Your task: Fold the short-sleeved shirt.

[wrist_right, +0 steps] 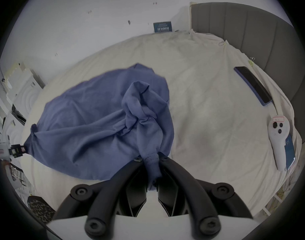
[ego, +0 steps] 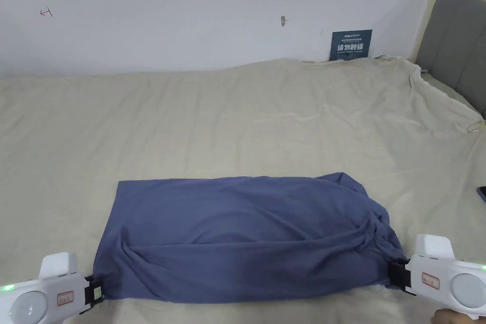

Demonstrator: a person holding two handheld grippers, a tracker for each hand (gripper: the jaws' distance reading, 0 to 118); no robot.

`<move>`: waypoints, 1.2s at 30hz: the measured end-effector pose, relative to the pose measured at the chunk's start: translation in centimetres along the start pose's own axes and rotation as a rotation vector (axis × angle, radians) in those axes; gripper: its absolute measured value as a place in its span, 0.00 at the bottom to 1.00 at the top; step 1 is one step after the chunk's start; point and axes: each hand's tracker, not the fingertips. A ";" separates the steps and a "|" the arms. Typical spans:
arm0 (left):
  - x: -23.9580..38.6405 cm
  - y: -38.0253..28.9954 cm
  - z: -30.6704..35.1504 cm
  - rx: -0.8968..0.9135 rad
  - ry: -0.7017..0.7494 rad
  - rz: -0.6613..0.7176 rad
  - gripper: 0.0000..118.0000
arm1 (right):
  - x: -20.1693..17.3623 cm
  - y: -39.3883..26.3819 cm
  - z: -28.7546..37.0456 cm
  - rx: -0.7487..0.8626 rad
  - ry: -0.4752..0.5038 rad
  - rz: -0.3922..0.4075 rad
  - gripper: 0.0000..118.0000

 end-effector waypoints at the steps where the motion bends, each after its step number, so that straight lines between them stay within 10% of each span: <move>1: -0.1 -0.3 0.3 -0.001 -0.002 0.003 0.00 | 0.0 -0.1 0.8 0.001 0.003 0.004 0.05; 26: -0.7 -11.2 3.1 -0.102 0.061 0.025 0.01 | 3.5 -9.6 3.6 -0.087 -0.032 -0.078 0.05; 29: -0.4 -10.4 4.0 -0.131 0.047 0.072 0.30 | 2.6 -8.9 4.9 -0.085 -0.067 -0.035 0.21; 32: 0.1 -9.3 5.9 -0.081 -0.030 0.096 0.77 | 1.6 -7.5 7.7 0.009 -0.054 0.039 0.66; 36: 2.1 -6.5 10.1 0.064 -0.039 0.031 0.84 | 0.8 -4.7 12.0 0.162 -0.025 0.063 0.71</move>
